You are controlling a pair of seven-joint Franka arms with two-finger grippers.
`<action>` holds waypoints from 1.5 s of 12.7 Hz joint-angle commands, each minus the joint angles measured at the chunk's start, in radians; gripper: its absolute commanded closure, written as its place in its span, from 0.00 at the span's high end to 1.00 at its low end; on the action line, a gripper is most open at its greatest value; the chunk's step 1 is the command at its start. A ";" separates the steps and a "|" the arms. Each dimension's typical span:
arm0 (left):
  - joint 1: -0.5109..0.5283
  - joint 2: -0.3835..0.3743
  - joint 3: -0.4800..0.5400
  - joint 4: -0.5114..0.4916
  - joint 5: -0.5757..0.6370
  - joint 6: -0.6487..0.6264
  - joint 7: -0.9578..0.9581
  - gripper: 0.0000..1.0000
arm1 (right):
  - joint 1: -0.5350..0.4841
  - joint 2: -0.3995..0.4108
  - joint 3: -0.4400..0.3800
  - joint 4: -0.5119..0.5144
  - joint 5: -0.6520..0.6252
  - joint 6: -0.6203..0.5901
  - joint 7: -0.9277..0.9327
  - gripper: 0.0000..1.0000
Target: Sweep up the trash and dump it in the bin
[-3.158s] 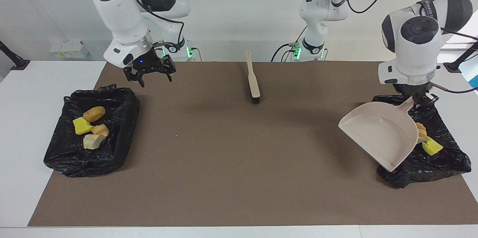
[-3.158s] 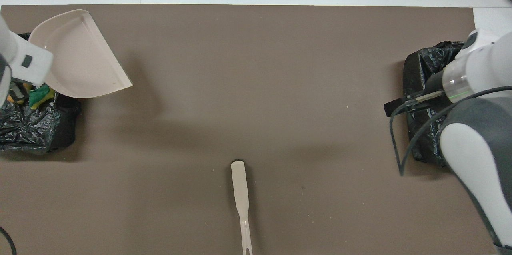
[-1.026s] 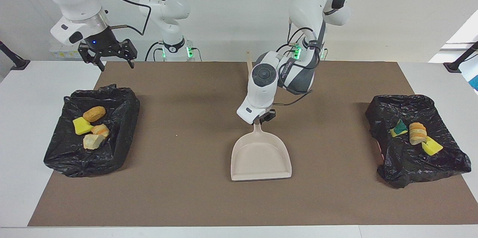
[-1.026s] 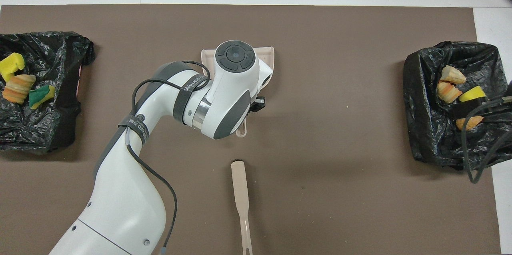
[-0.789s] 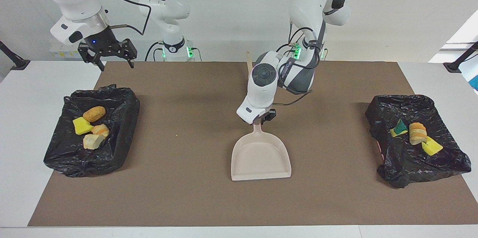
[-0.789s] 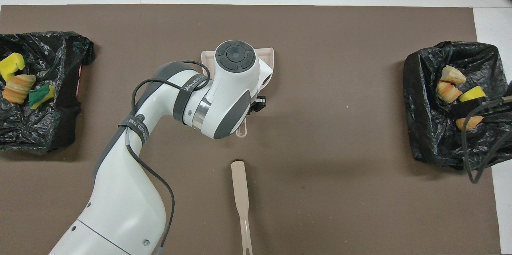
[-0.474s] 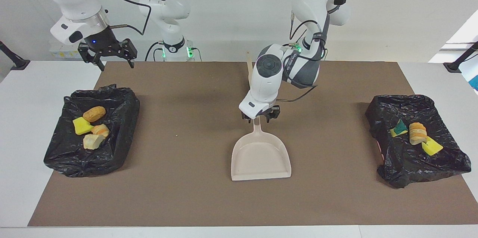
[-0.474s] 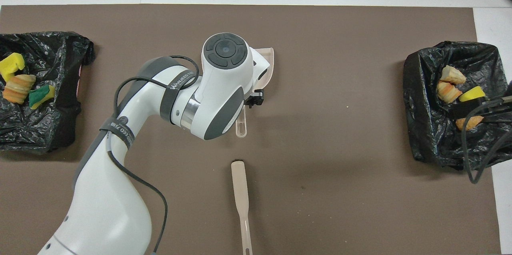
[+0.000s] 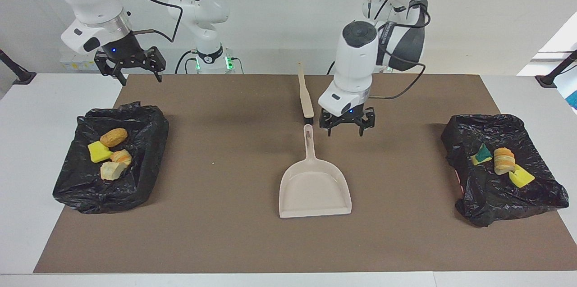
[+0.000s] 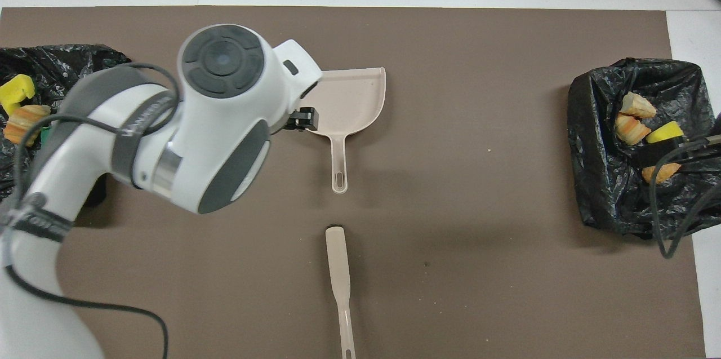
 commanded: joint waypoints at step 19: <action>0.519 -0.277 0.002 0.108 -0.104 -0.400 0.578 1.00 | -0.009 -0.007 0.004 0.001 0.003 -0.007 -0.017 1.00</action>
